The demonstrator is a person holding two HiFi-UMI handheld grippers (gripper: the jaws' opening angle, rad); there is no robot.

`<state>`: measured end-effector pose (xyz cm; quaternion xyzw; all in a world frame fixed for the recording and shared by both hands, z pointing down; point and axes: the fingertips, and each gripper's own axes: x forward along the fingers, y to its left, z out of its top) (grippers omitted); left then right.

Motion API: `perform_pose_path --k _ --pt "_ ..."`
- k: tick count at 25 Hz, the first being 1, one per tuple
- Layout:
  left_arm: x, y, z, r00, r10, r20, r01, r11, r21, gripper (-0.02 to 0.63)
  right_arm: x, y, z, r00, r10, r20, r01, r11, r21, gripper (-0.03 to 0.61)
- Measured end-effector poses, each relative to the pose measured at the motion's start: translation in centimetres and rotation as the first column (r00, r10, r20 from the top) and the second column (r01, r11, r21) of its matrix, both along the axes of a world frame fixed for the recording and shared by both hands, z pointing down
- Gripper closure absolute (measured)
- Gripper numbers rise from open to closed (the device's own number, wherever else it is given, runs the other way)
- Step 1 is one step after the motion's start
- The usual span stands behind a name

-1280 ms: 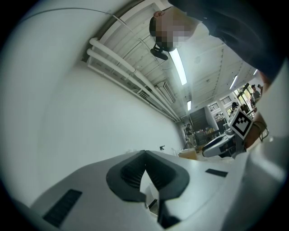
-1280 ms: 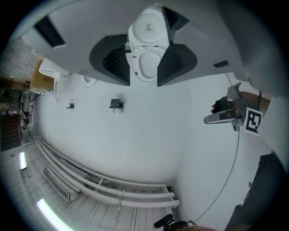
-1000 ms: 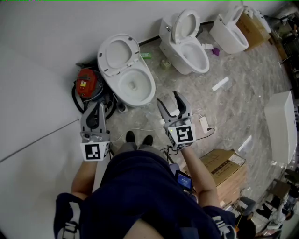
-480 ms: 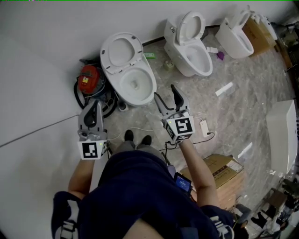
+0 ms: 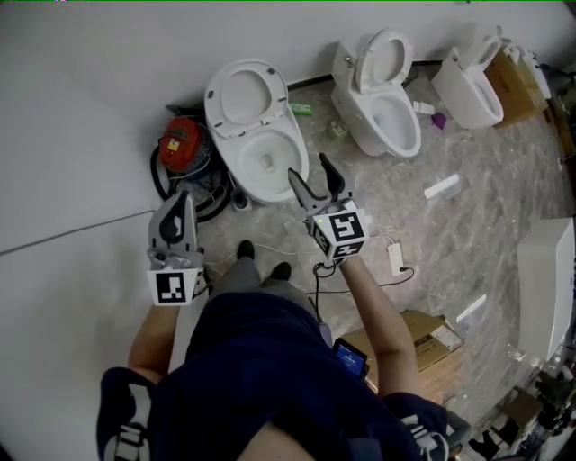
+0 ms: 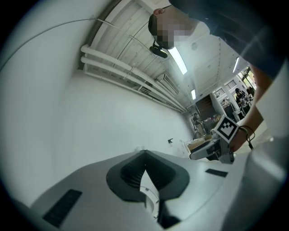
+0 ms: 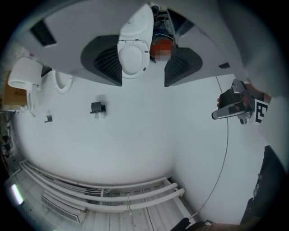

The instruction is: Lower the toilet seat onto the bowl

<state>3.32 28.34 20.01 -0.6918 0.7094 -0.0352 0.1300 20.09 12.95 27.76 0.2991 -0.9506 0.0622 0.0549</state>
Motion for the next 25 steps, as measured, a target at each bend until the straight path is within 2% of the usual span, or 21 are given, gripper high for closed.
perform_pose_path --k 6,11,19,25 --pt "-1.5 -0.9 0.1 1.0 -0.011 0.016 0.011 1.0 -0.008 0.589 -3.7 -2.0 0.2 0.999 -0.035 -0.028 0.036 0.998 0.048 0.27" --pt "-5.0 -2.1 0.0 1.0 -0.02 -0.007 0.02 1.0 0.001 0.589 -9.5 -5.4 0.5 0.999 -0.043 -0.023 0.044 0.998 0.034 0.271" --pt "-14.0 -5.9 0.6 1.0 0.016 0.021 -0.016 1.0 -0.006 0.589 -21.9 -12.4 2.8 0.999 -0.024 -0.025 0.023 0.999 -0.039 0.272" --pt "-22.2 -9.3 2.1 0.999 0.049 0.003 -0.049 0.999 -0.024 0.589 -29.8 -18.1 6.4 0.998 0.056 -0.011 -0.057 0.989 -0.139 0.276"
